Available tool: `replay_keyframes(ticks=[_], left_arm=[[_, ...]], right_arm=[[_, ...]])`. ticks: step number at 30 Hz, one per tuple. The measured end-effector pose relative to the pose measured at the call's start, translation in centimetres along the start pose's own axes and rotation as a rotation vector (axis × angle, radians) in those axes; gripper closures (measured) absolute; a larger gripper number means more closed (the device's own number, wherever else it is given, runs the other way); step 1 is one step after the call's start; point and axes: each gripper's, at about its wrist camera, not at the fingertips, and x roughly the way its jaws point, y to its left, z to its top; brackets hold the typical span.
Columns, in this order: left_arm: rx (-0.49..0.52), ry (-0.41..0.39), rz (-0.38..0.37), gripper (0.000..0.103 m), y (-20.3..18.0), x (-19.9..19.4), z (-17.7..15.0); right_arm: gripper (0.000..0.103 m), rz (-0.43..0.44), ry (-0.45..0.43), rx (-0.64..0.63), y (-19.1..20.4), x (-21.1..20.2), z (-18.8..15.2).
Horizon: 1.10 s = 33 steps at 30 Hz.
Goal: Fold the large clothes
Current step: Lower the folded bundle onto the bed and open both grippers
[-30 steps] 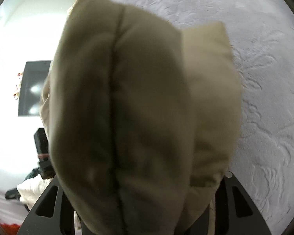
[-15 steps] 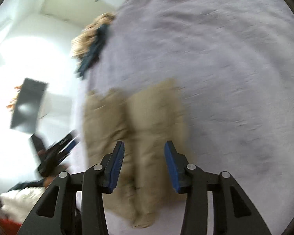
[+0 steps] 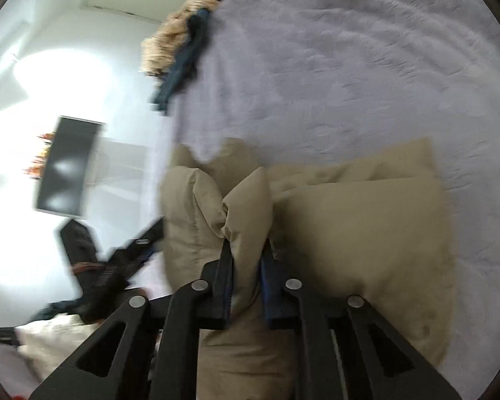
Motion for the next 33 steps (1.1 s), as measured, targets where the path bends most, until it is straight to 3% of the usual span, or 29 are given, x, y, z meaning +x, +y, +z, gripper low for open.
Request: replay_keyframes(ticks=[4,11,23,33], left_arm=[[0.102,0.008,0.034,0.003,-3.4,1.8,-1.1],[0.232,0.022,0.120,0.003,-7.1,4.1,-2.7],[0.176,0.070,0.148,0.003,-6.3,-0.3,-3.7],[0.195,0.083,0.171,0.003,-6.4,-6.1,-6.7]], right_arm=[[0.093,-0.128,0.007,-0.004,-2.5,0.3,-1.1],[0.097,-0.104,0.002,0.064,-7.0,1.1,-2.7],[0.094,-0.077,0.023,0.182,-6.1,0.2,-3.1],[0.092,-0.161,0.042,0.122,-2.4,-3.2,-5.8]])
